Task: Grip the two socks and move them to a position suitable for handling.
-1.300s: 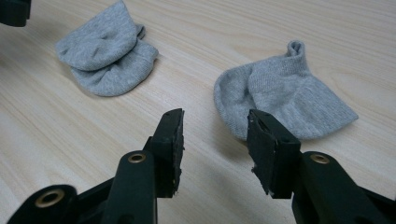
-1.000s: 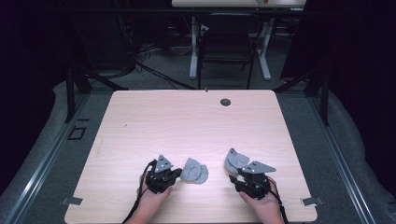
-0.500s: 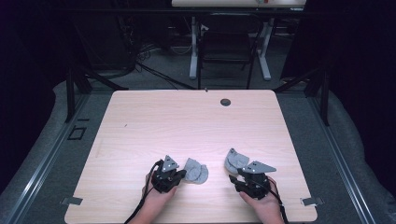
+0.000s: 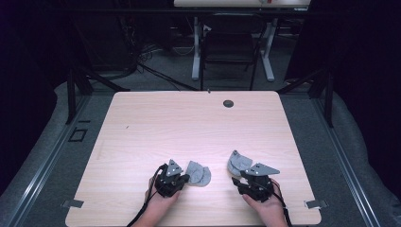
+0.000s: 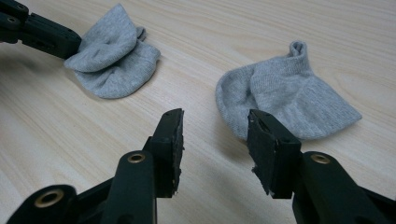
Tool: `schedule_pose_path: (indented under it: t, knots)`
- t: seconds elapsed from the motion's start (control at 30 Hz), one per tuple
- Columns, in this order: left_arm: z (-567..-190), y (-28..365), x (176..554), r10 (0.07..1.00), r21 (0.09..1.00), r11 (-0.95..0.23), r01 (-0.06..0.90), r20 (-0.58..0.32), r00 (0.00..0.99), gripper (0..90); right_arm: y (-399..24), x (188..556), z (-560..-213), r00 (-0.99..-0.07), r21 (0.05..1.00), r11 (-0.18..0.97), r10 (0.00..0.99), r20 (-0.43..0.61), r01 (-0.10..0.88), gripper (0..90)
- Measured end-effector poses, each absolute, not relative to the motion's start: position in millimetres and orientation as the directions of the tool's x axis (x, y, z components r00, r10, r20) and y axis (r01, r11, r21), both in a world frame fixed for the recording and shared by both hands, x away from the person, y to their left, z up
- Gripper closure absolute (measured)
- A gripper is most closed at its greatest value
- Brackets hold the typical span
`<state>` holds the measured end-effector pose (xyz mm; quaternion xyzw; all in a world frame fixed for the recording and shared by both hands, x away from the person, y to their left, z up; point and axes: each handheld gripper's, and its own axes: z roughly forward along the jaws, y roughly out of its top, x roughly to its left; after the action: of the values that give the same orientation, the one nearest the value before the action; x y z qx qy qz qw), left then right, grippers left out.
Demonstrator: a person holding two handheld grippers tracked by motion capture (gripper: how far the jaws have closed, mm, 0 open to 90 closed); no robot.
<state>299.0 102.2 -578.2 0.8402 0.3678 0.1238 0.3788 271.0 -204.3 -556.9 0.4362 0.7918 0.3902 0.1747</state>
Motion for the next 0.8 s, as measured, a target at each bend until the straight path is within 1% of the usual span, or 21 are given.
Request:
schedule_pose_path:
  t: [0.1,0.23,0.37,0.53,0.63,0.73,0.8]
  knots:
    - [-578.7,101.8,295.8,0.716,0.73,-0.432,0.53,-0.08,0.694,89.6,-204.4,270.8,-556.6,-0.557,0.772,0.314,0.828,0.062,0.553,55.7]
    - [-577.7,101.5,290.3,0.709,0.721,-0.45,0.527,-0.07,0.702,89.7,-204.4,270.7,-556.4,-0.556,0.773,0.315,0.829,0.059,0.551,55.9]
    - [-576.6,102.1,283.3,0.7,0.711,-0.459,0.532,-0.079,0.71,89.7,-204.8,270.7,-555.4,-0.559,0.777,0.321,0.828,0.048,0.542,56.9]
    - [-575.3,103.4,273.1,0.686,0.702,-0.489,0.518,-0.058,0.726,89.6,-206.4,271.4,-554.6,-0.554,0.776,0.314,0.831,0.054,0.546,58.9]
    - [-575.3,104.3,266.2,0.683,0.701,-0.494,0.514,-0.052,0.728,89.6,-208.0,272.0,-552.9,-0.55,0.782,0.308,0.833,0.052,0.541,61.9]
    - [-575.0,107.5,260.2,0.68,0.697,-0.493,0.521,-0.065,0.731,89.5,-210.0,272.0,-549.0,-0.547,0.792,0.298,0.835,0.053,0.532,67.4]
    - [-574.7,110.0,256.1,0.675,0.693,-0.493,0.526,-0.077,0.734,89.5,-212.6,272.9,-545.9,-0.547,0.79,0.3,0.835,0.053,0.534,68.8]
